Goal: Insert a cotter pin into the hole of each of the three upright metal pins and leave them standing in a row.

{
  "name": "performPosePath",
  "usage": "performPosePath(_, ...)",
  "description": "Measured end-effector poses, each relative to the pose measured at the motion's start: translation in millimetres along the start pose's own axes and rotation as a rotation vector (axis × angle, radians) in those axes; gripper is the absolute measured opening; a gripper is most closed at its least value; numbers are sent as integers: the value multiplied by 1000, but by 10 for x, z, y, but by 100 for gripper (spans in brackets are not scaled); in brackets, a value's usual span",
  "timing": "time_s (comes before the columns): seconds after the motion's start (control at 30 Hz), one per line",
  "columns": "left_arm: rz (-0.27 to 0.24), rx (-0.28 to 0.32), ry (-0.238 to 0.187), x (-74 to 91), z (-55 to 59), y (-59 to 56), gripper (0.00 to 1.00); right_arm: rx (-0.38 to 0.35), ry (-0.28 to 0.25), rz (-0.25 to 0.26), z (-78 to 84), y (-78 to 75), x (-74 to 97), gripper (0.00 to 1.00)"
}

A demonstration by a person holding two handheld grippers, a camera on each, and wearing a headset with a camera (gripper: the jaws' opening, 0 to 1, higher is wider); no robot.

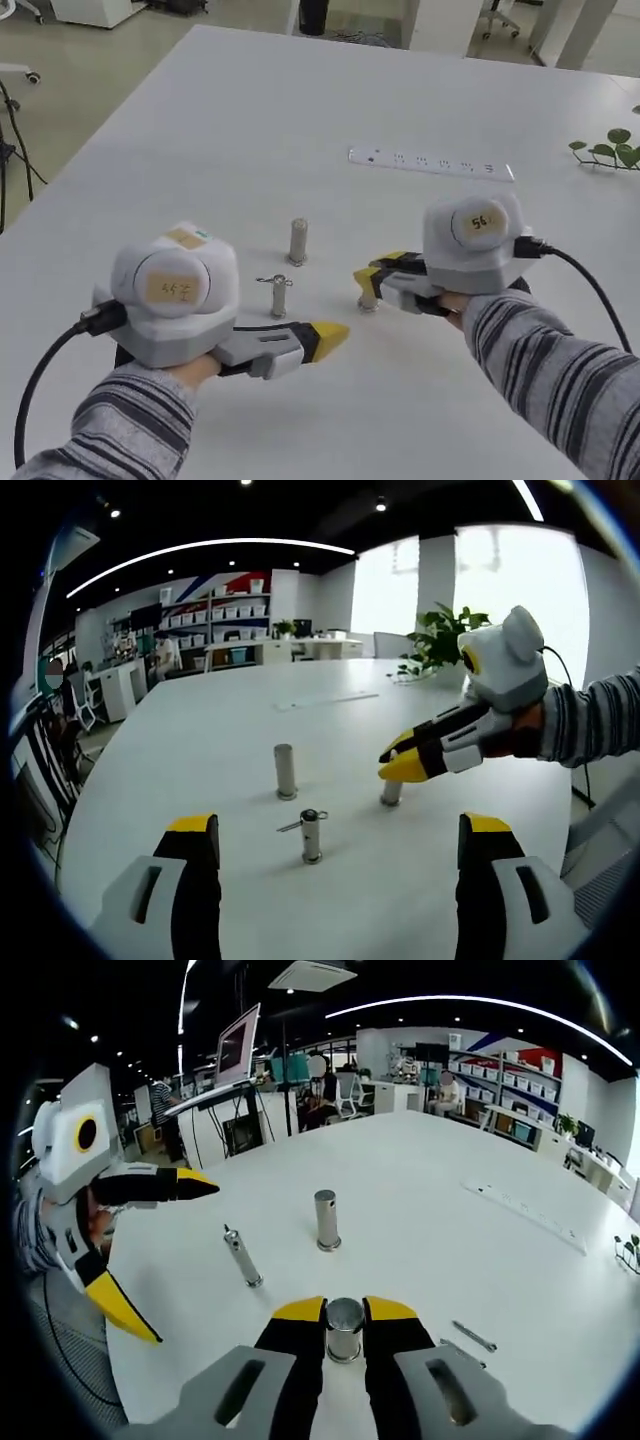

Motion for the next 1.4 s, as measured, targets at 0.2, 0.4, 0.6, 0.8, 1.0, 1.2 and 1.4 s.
performPosePath(0.2,5,-8,-8,6,-19,-18,99,4,4,5,96,92,87,9)
performPosePath(0.4,9,-15,-10,16,-23,-28,99,1,1,9,171,208,133,9)
performPosePath(0.6,15,-15,-11,25,-24,-40,99,0,15,9,241,311,139,9)
performPosePath(0.8,23,-17,-14,33,-28,-59,99,2,9,18,255,377,139,9)
performPosePath(1.0,24,-18,-8,35,-14,-69,99,-13,-2,38,257,398,151,9)
performPosePath(1.2,19,-15,1,31,1,-66,99,-31,-4,51,257,401,159,9)
performPosePath(1.4,30,-12,0,22,-6,-94,99,-20,2,47,253,401,158,10)
Point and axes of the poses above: the centre of the closed fingertips' face, and the gripper's own axes: x roughly backward along the fingers, y roughly to its left, z roughly out of its underside, the point moved 1 cm from there along x, roughly backward along the fingers, and after that the axes turned 7 degrees about -z, right-handed, at the moved point
